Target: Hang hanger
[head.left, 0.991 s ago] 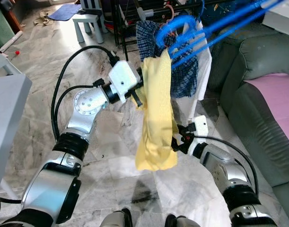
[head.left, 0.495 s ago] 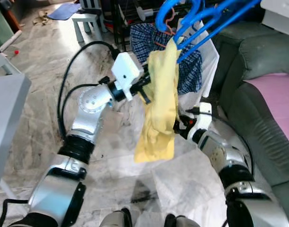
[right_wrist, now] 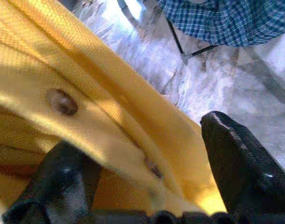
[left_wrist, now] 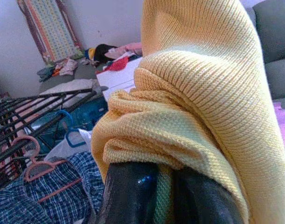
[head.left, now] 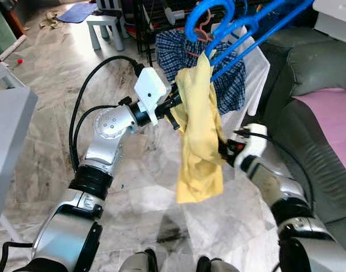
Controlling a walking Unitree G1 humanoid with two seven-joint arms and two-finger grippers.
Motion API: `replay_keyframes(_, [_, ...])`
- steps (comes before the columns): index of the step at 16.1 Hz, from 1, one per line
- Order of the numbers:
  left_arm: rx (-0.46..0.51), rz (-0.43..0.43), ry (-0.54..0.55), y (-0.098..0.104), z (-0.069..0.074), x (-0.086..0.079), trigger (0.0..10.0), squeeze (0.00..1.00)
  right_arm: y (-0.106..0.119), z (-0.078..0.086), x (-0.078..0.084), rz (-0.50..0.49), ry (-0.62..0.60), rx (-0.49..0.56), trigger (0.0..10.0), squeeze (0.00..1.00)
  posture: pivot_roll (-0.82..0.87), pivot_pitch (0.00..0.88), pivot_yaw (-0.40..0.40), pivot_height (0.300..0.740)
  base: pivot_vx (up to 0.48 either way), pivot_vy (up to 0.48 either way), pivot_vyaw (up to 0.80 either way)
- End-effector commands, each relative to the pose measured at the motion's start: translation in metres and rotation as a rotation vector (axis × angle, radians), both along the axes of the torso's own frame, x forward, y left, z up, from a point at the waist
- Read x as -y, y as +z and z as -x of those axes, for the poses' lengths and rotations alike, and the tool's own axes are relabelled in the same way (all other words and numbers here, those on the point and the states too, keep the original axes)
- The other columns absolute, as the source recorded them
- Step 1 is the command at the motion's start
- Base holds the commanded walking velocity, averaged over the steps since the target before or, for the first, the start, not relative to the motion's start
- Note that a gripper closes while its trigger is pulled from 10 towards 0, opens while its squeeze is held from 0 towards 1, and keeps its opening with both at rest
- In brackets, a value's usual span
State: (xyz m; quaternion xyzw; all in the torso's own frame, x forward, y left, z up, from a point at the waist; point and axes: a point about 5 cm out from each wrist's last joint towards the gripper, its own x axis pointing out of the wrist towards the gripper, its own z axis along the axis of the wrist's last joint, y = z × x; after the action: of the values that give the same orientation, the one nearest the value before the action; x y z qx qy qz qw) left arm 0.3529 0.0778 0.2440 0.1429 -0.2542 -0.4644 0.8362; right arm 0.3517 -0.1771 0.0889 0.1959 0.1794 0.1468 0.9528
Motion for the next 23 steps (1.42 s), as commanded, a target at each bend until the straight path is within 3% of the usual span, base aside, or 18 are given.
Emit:
replay_keyframes(1, [0.304,0.205,0.028,0.070,0.011,-0.020,0.0,0.00,-0.066,0.050,0.044,0.085,-0.130,-0.354,0.0,0.00,-0.03,0.159,0.002,0.740,0.000,0.000,0.00])
replay_keyframes(6, [0.211,0.157,0.106,0.034,0.001,-0.026,0.0,0.00,-0.041,0.047,0.060,0.102,-0.056,-0.240,0.0,0.00,-0.05,0.158,0.006,0.740,0.000,0.000,0.00])
replay_keyframes(9, [0.212,0.167,0.129,0.035,0.000,-0.032,0.0,0.00,-0.040,0.051,0.065,0.098,-0.061,-0.249,0.0,0.00,-0.05,0.157,-0.003,0.740,0.000,0.000,0.00])
replay_keyframes(10, [0.219,0.170,0.132,0.037,0.000,-0.033,0.0,0.00,-0.038,0.053,0.062,0.064,-0.041,-0.219,1.9,0.00,-0.05,0.157,-0.004,0.740,0.000,0.000,0.00])
replay_keyframes(11, [0.224,0.173,0.133,0.038,0.000,-0.034,0.0,0.00,-0.034,0.052,0.059,0.040,-0.024,-0.186,9.4,0.00,-0.05,0.157,-0.004,0.740,0.000,0.000,0.00])
replay_keyframes(12, [0.232,0.181,0.126,0.039,0.001,-0.032,0.0,0.00,-0.029,0.048,0.052,0.011,-0.010,-0.127,10.0,0.00,-0.05,0.157,-0.004,0.740,0.000,0.000,0.00])
replay_keyframes(13, [0.241,0.188,0.116,0.042,0.002,-0.029,0.0,0.00,-0.028,0.046,0.045,-0.006,0.013,-0.111,10.0,0.32,-0.05,0.157,-0.004,0.740,0.000,0.000,0.00])
replay_keyframes(14, [0.243,0.191,0.112,0.043,0.002,-0.028,0.0,0.00,-0.027,0.045,0.043,-0.007,0.015,-0.102,10.0,1.00,-0.05,0.157,-0.004,0.740,0.000,0.000,0.00])
replay_keyframes(16, [0.262,0.199,0.094,0.049,0.004,-0.024,0.0,0.00,-0.029,0.041,0.034,-0.001,0.034,-0.094,10.0,1.00,-0.05,0.157,-0.004,0.740,0.000,0.000,0.00])
replay_keyframes(17, [0.277,0.211,0.080,0.055,0.006,-0.022,0.0,0.00,-0.031,0.040,0.029,-0.008,0.041,-0.101,10.0,0.00,-0.04,0.160,-0.001,0.740,0.000,0.000,0.00])
replay_keyframes(21, [0.296,0.221,0.063,0.061,0.008,-0.021,0.0,0.00,-0.030,0.035,0.017,-0.027,0.068,-0.069,10.0,0.00,-0.04,0.161,0.001,0.740,0.000,0.000,0.00])
replay_keyframes(22, [0.292,0.218,0.062,0.060,0.008,-0.021,0.0,0.00,-0.024,0.033,0.013,-0.043,0.078,-0.030,10.0,0.00,-0.04,0.161,0.001,0.740,0.000,0.000,0.00])
replay_keyframes(23, [0.274,0.208,0.068,0.054,0.006,-0.022,0.0,0.00,-0.010,0.030,0.010,-0.127,0.094,0.064,10.0,0.00,-0.04,0.163,0.003,0.740,0.000,0.000,0.00])
